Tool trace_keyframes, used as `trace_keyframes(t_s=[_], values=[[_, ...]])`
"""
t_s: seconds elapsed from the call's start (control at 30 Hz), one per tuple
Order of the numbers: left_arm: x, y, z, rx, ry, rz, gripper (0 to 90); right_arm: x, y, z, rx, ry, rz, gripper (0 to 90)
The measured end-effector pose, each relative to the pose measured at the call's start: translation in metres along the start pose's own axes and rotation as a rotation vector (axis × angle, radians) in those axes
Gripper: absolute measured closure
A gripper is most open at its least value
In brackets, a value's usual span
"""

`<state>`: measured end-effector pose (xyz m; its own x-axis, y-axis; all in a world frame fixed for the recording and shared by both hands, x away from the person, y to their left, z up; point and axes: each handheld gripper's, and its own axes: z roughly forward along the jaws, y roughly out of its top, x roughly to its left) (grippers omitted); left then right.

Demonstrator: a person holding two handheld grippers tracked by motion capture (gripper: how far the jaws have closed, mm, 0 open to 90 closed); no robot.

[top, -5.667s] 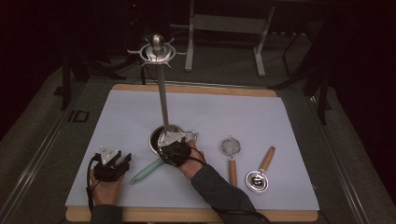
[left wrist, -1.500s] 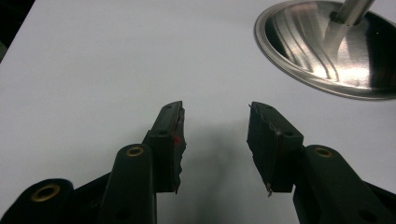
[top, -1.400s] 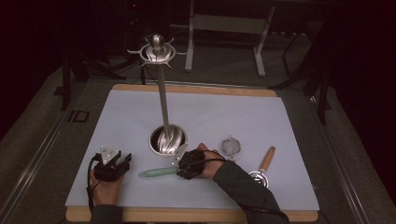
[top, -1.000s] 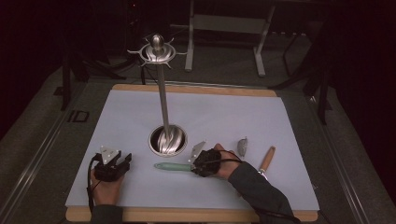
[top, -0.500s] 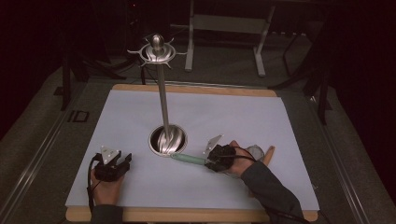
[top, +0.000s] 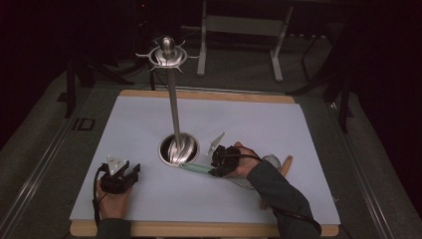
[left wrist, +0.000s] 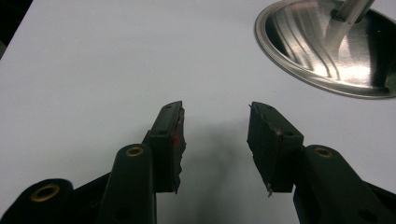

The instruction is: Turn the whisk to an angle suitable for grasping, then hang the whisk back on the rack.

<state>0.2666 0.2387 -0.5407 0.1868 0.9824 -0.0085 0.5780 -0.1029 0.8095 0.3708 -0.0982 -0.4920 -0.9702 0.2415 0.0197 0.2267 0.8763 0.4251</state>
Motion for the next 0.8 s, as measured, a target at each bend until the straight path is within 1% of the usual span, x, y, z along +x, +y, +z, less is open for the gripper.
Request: trace_keyframes(t_s=[0.03,0.1,0.2,0.3,0.37,0.43,0.5,0.53,0.6,0.63,0.67,0.7,0.8], values=[[0.000,0.000,0.000,0.000,0.000,0.000,56.0,-0.003,0.001,0.001,0.002,0.029,0.015,66.0],[0.000,0.000,0.000,0.001,0.000,0.001,56.0,-0.007,0.003,0.003,0.002,0.058,0.022,67.1],[0.000,0.000,0.000,0.003,0.001,0.000,56.0,-0.010,0.007,0.007,0.043,0.086,0.020,67.4],[0.000,0.000,0.001,0.002,-0.001,-0.001,56.0,-0.014,0.011,0.011,0.076,0.115,0.032,67.5],[0.000,0.000,0.001,0.003,-0.001,-0.001,56.0,-0.016,0.012,0.014,0.087,0.134,0.030,67.9],[0.000,0.000,0.001,0.005,-0.001,-0.001,56.0,-0.018,0.013,0.014,0.097,0.151,0.038,68.0],[0.000,0.000,0.001,0.005,0.000,0.000,55.9,-0.020,0.013,0.015,0.096,0.173,0.046,68.0],[0.000,0.000,0.001,0.006,0.000,0.001,55.9,-0.021,0.013,0.016,0.101,0.183,0.057,67.9],[0.000,0.000,0.001,0.006,0.000,0.001,55.9,-0.023,0.013,0.018,0.109,0.196,0.061,67.7],[0.000,0.000,0.001,0.006,0.001,0.001,55.9,-0.023,0.014,0.019,0.114,0.195,0.054,67.8],[0.000,0.000,0.001,0.006,0.001,0.001,55.8,-0.023,0.014,0.019,0.117,0.199,0.061,67.8],[0.000,0.000,0.001,0.006,0.000,0.000,55.8,-0.023,0.015,0.019,0.125,0.199,0.066,67.8],[-0.001,0.000,0.001,0.007,0.003,0.002,55.8,-0.022,0.016,0.020,0.132,0.191,0.054,67.7]])
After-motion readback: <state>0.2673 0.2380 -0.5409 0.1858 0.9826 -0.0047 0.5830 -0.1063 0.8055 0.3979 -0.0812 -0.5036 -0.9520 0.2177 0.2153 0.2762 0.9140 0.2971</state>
